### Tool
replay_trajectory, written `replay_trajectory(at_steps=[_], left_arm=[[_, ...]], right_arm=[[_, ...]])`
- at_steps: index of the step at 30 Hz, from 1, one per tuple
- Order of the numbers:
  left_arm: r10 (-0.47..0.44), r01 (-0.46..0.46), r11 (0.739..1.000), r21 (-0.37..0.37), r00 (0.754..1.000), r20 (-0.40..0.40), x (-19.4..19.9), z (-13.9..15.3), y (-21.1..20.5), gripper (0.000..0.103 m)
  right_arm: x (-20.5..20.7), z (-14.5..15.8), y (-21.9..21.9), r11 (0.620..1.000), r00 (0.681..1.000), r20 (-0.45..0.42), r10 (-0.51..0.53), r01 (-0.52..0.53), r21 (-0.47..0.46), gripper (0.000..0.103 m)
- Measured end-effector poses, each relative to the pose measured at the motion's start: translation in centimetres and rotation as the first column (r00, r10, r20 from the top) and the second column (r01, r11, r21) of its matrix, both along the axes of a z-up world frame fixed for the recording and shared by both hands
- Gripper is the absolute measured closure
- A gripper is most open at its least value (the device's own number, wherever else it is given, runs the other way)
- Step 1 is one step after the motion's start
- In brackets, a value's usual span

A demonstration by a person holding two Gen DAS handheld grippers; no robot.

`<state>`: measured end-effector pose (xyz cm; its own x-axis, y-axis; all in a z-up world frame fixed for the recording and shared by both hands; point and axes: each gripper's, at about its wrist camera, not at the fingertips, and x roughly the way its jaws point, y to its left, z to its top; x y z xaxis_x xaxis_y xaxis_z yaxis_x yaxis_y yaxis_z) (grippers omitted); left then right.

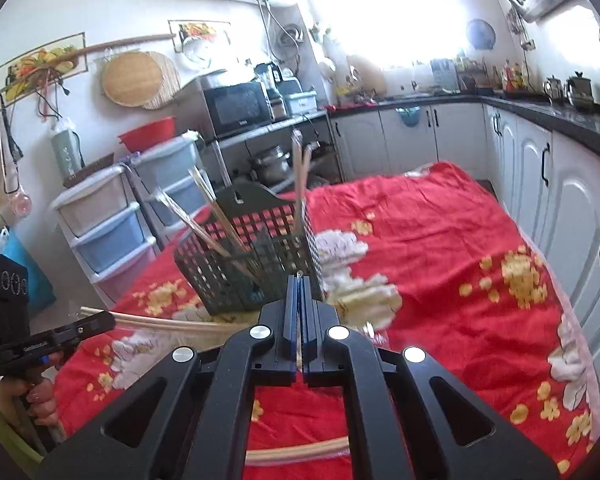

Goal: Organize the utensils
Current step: 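Lift the left tool's chopstick over the caddy while the right tool carries its chopstick there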

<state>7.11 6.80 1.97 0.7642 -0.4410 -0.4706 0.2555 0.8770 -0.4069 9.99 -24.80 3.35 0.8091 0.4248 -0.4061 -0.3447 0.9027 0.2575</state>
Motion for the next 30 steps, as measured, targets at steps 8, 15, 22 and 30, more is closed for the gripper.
replay_trajectory(at_steps=[8, 15, 22, 30], left_arm=[[0.036, -0.036, 0.999, 0.005, 0.997, 0.069, 0.9, 2.1, 0.2, 0.1], [0.059, -0.059, 0.998, -0.003, 0.992, 0.109, 1.4, 3.3, 0.5, 0.1], [0.065, -0.065, 0.998, -0.008, 0.983, 0.171, 1.4, 5.8, 0.8, 0.1], [0.084, -0.084, 0.996, -0.01, 0.959, 0.27, 0.9, 9.8, 1.3, 0.1]], right_arm=[[-0.2, 3.1, 1.0, 1.0, 0.997, 0.078, 0.023, -0.024, 0.012, 0.101], [-0.4, 5.8, 2.0, 0.998, 0.988, 0.142, 0.053, -0.056, 0.016, 0.101], [-0.3, 8.7, 2.2, 0.997, 0.976, 0.21, 0.06, -0.069, 0.036, 0.101], [0.1, 12.6, 2.2, 0.996, 0.954, 0.292, 0.065, -0.081, 0.045, 0.101]])
